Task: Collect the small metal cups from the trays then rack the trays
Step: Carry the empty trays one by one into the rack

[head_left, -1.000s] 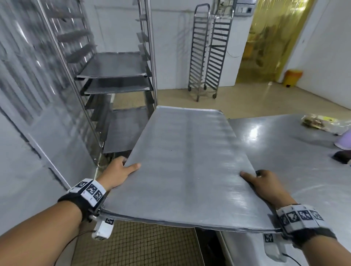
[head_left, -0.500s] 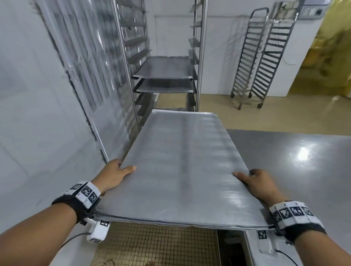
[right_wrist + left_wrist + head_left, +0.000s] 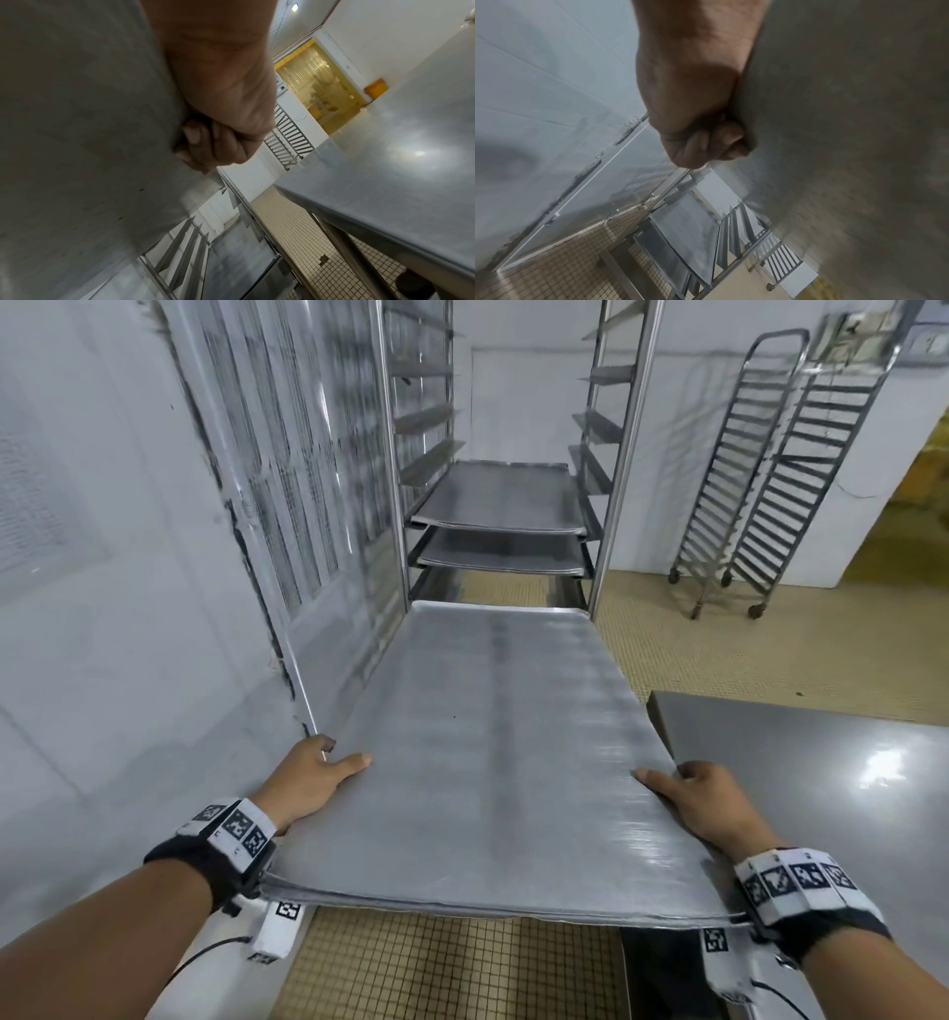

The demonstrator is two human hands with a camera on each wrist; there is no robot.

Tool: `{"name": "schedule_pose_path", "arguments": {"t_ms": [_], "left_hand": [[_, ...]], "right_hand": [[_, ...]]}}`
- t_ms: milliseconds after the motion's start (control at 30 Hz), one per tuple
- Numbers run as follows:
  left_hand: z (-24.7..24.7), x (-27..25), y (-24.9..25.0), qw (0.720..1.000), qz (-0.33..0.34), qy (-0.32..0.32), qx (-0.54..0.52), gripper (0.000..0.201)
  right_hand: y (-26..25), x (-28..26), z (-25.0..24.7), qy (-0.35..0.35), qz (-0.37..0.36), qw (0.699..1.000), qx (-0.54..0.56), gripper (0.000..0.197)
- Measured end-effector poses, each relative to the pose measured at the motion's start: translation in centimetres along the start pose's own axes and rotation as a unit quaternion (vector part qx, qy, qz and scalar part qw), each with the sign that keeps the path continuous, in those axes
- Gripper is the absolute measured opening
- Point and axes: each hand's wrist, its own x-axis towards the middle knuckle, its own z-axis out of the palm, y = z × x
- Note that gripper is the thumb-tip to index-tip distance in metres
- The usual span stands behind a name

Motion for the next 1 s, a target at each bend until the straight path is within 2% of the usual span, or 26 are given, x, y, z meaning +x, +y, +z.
{"name": "schedule_pose_path", "arguments": {"t_ms": [200, 333, 467, 700, 867, 1000], "left_hand": [[-0.6, 6.5, 0.4, 1.000, 0.005, 0.000, 0.009, 0.021], [-0.6, 9.9, 1.0, 1.000, 0.010, 0.004, 0.004, 0.029], [-1.0, 13.3, 0.2, 1.000, -0.004, -0.020, -0.006, 0.023], [-0.7, 17.7, -0.2, 1.000, -0.015, -0.019, -0.001, 0.020], [0.2, 20.5, -0.4, 0.999, -0.021, -0.022, 0.013, 0.023], [1.4, 23.7, -0.8, 0.999, -0.035, -0.022, -0.005, 0.036]], "right_hand": [[-1.5, 4.9, 2.2, 0.000, 0.008, 1.000, 0.014, 0.051], [-1.9, 7.7, 3.4, 0.011, 0.016, 1.000, 0.006, 0.051], [-2.4, 10.6, 4.5, 0.020, 0.012, 1.000, -0.010, 0.055], [-2.1, 14.9, 6.8, 0.026, 0.027, 0.999, -0.003, 0.058], [-2.7, 17.5, 7.8, 0.021, 0.041, 0.999, 0.004, 0.053], [-2.6, 20.7, 8.0, 0.024, 0.052, 0.998, 0.006, 0.053]]}}
